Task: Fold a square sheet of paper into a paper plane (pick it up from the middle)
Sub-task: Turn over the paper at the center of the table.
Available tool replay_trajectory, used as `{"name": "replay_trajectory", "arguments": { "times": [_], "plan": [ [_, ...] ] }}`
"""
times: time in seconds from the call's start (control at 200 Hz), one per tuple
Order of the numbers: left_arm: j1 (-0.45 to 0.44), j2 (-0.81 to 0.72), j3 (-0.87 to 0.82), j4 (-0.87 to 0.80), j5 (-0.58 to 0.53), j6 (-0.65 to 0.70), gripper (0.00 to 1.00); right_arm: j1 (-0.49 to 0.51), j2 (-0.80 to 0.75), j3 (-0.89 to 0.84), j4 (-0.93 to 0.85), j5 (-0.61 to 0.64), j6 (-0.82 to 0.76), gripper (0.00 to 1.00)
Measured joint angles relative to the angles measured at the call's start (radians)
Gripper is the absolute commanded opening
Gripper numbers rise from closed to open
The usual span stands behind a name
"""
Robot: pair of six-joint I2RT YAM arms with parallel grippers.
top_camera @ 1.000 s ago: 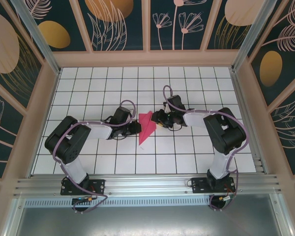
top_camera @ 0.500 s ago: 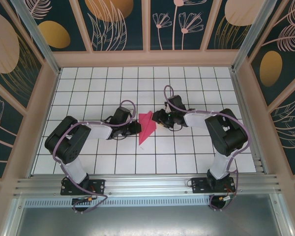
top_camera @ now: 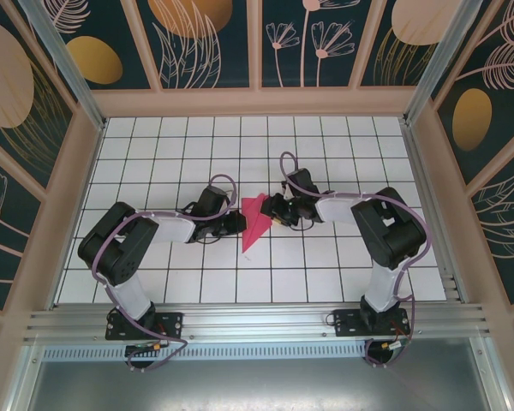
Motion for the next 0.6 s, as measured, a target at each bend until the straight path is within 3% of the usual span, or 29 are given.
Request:
{"name": "replay_trajectory", "arguments": {
  "times": [0.6],
  "plan": [
    [0.0,0.0,0.0,0.0,0.002,0.0,0.15,-0.009,0.019,0.05,-0.007,0.013,-0.04,0.45]
  ]
}}
